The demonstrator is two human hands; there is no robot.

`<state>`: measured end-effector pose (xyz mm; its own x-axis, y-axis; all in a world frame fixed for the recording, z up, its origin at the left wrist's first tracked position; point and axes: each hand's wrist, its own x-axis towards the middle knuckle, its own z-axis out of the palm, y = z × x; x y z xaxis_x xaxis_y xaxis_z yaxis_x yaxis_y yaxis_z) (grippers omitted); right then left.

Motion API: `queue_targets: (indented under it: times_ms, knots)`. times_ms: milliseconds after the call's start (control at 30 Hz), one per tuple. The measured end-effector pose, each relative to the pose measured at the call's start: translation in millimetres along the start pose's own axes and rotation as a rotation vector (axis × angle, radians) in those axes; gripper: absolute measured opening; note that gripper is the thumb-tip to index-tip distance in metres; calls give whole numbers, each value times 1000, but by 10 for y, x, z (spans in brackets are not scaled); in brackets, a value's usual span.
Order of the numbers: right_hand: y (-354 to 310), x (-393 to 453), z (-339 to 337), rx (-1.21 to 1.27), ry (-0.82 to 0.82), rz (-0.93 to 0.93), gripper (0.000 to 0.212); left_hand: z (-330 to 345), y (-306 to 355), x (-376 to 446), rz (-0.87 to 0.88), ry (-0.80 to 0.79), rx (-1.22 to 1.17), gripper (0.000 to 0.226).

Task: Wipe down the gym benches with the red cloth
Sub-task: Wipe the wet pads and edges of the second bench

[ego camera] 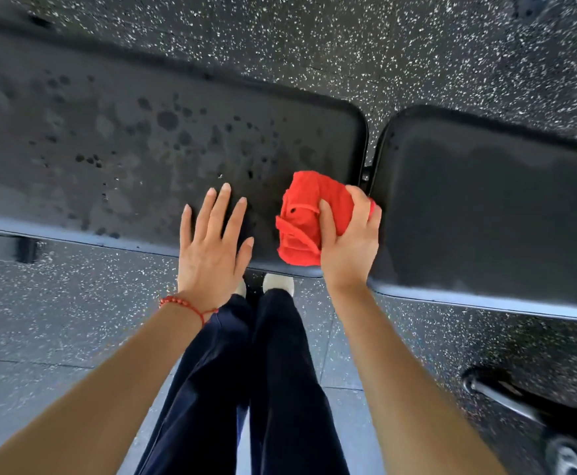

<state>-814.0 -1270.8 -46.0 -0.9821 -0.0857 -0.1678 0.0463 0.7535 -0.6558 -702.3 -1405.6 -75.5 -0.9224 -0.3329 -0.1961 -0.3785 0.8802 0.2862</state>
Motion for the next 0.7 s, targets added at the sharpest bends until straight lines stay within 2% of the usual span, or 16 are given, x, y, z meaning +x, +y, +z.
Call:
queue_targets:
  times_ms: [333,567,700]
  knots:
    - [-69,235,104,-36,49,-66,39,153,-28,0,14,64,89,55]
    - [-346,880,292,-12,78,-158,40,160,-51,2,26,76,85,55]
    - [-341,902,316,-6,96,-161,40,145,-39,11,25,89,64,53]
